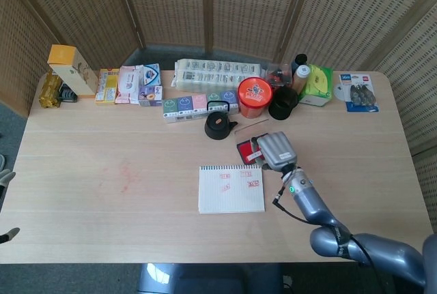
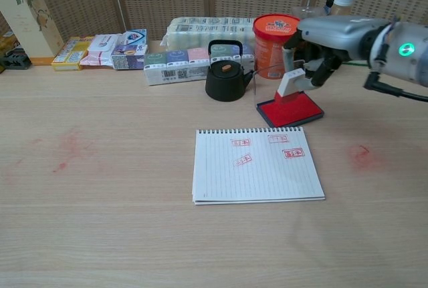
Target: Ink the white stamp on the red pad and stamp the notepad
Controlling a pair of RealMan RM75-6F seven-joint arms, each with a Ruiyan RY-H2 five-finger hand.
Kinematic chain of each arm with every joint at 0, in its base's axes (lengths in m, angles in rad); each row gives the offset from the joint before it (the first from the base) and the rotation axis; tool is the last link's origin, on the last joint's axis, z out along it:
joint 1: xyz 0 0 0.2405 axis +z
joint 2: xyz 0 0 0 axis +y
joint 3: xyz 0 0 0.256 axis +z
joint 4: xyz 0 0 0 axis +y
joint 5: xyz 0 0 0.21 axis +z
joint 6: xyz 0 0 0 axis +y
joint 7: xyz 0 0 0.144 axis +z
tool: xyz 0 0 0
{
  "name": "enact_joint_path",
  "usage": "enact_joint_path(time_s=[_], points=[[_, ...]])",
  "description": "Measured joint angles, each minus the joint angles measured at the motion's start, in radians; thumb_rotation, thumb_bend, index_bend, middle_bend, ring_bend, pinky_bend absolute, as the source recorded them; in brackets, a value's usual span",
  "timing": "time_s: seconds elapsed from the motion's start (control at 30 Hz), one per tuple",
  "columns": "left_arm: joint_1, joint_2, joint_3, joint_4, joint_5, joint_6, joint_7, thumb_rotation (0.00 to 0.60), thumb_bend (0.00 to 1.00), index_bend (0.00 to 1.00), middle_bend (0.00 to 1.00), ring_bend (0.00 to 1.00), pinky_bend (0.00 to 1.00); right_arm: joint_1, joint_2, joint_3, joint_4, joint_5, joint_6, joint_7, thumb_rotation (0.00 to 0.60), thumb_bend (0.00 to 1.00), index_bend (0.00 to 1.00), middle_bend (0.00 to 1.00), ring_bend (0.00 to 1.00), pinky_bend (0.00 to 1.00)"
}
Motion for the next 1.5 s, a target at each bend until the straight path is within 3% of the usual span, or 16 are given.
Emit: enact_joint_path(time_s=[0.27,0.57,1.5], points=[[-0.023,0.002,-0.014,0.017,-0.051,-0.053,-0.025,0.6,0.0,0.0,0.0,0.0,0.01,0.142,-0.143,0.013,0.193,0.233,-0.033,-0.155,0.6,0.46,0.59,1.0,1.0,1.0],[-0.036,0.0,-0.021,0.026,-0.083,-0.085,-0.031,0.6,0.0,0.0,0.0,0.0,0.01,0.211,-0.229,-0.008,0.355,0.296,-0.079,-0.177,0.6,0.46,0.6,1.0,1.0,1.0],[-0.031,0.007,-0.017,0.025,-0.069,-0.075,-0.053,0.6,0.0,0.0,0.0,0.0,0.01,0.236,-0.276,-0.036,0.434,0.326,-0.062,-0.177,0.6,0.46,0.6,1.0,1.0,1.0]])
